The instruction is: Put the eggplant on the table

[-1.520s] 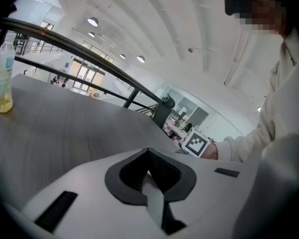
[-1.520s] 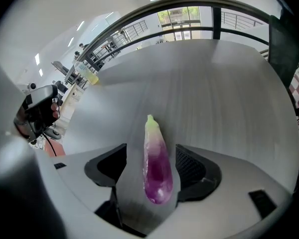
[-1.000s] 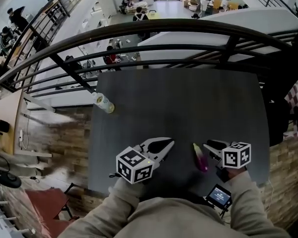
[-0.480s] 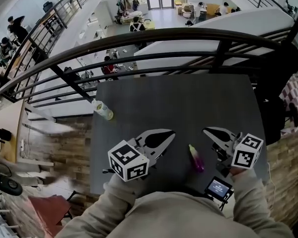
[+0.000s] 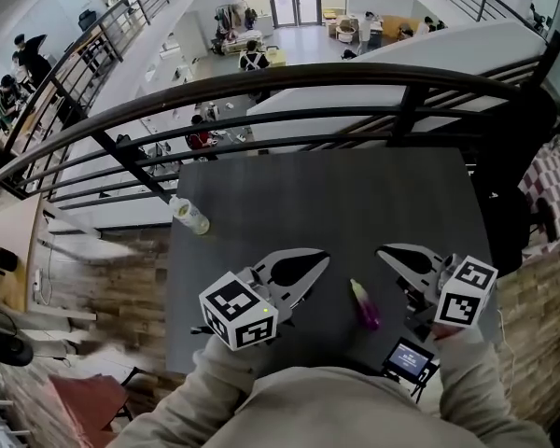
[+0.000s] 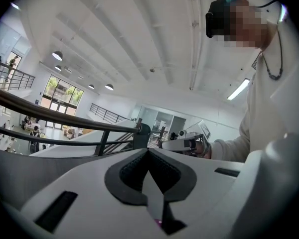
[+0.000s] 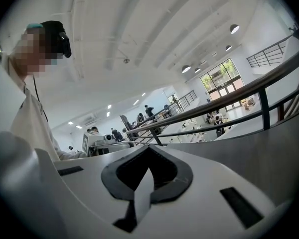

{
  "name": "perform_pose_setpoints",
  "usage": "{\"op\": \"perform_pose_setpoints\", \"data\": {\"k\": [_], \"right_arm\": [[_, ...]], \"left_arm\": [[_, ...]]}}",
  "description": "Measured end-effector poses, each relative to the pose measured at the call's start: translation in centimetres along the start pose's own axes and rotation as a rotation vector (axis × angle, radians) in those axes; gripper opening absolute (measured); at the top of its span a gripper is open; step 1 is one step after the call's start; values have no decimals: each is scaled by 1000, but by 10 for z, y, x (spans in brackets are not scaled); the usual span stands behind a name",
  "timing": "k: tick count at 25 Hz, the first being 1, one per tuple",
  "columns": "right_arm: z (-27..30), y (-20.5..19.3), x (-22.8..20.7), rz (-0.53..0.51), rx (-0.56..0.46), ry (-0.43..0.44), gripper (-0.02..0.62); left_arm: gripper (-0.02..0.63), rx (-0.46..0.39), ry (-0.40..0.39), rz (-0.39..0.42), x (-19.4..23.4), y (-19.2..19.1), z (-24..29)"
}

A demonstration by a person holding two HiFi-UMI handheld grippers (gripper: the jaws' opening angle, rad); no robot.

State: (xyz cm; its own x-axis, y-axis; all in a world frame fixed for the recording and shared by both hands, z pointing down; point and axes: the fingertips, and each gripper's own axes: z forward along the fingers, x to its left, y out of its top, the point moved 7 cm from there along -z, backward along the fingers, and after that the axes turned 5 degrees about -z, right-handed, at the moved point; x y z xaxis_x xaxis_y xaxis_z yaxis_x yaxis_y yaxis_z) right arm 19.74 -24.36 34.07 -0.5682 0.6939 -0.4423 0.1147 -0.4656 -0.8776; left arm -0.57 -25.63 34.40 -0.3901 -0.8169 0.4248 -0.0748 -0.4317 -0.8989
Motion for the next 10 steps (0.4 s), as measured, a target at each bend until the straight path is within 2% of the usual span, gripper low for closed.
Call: {"op": "perform_pose_setpoints", "data": {"k": [10], "right_arm": [[1, -6, 8, -12, 30, 3, 13]], "left_arm": [[6, -13, 2, -6, -5, -3, -3]]}}
